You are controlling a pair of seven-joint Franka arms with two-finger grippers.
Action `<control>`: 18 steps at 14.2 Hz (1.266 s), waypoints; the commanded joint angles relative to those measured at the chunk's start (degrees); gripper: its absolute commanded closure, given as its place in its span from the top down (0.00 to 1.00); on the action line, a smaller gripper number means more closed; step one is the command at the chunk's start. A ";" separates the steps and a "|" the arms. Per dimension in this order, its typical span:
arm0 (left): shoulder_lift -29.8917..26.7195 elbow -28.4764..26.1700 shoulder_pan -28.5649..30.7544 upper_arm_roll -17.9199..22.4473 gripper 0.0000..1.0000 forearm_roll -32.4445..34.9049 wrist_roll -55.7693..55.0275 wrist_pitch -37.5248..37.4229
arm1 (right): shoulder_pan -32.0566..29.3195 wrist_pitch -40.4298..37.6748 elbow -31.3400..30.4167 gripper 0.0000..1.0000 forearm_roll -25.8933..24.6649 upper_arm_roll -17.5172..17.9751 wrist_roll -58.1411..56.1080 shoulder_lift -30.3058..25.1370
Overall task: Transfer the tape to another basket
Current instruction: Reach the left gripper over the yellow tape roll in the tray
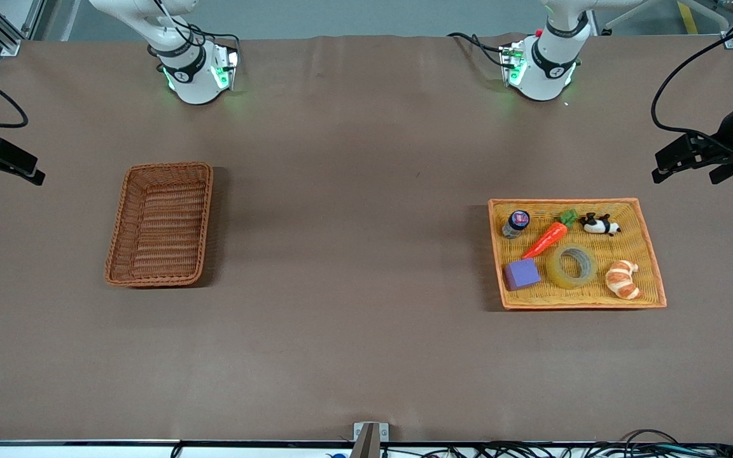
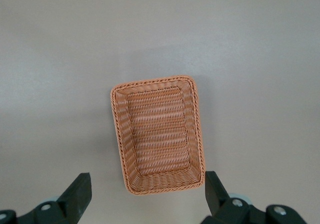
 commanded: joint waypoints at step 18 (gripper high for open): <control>20.90 -9.89 3.05 -0.09 1.00 -0.35 3.48 23.92 | -0.01 0.57 -0.60 1.00 0.08 -0.21 0.49 -0.49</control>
